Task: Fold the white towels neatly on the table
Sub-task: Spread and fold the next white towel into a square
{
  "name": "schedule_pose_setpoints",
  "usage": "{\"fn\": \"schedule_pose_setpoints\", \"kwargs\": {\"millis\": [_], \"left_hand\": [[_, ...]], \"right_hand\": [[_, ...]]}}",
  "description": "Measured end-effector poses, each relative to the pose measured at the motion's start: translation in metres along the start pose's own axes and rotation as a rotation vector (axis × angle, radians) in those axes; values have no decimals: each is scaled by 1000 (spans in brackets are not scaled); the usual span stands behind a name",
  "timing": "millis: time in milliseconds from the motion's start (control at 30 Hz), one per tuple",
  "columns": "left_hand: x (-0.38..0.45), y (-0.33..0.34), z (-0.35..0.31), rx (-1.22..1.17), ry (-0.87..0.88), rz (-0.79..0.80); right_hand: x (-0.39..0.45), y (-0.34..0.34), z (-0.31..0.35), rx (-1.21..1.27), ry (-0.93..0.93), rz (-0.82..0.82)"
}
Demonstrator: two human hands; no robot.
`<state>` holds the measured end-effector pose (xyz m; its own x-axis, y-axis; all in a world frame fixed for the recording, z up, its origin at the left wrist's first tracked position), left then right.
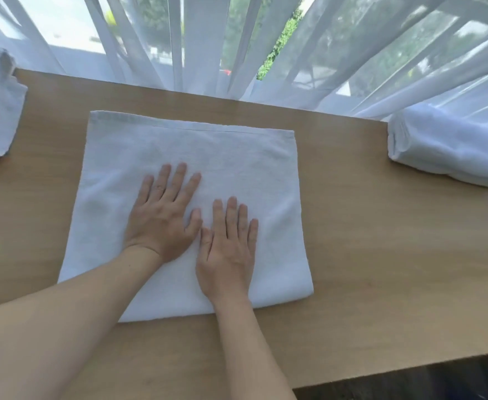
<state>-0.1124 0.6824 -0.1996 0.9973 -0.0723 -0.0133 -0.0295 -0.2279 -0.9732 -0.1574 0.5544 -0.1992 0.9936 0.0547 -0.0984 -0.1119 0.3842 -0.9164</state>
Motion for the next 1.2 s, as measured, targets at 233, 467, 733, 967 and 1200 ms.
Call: {"fn": "schedule_pose_setpoints", "kwargs": {"millis": [233, 467, 733, 967, 1200], "left_hand": [[-3, 2, 2, -19, -1, 26], [-5, -2, 1, -137, 31, 3], [-79, -44, -7, -532, 157, -91], [-122, -16, 29, -156, 188, 58], [-47, -9, 71, -63, 102, 108]], "right_hand": [[-19, -13, -60, -181, 22, 22], [-35, -33, -110, -167, 190, 28], [-32, -14, 27, 85, 21, -131], [-33, 23, 58, -48, 42, -87], [-27, 22, 61, -150, 37, -104]]}}
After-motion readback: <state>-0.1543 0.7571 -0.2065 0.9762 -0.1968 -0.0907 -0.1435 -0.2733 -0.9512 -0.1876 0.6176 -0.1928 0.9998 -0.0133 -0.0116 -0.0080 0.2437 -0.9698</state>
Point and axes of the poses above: each hand's wrist, its own x-axis towards the middle knuckle, its own y-axis out of the palm, z = x × y, the point moved 9 cm from there along x, towards the middle knuckle
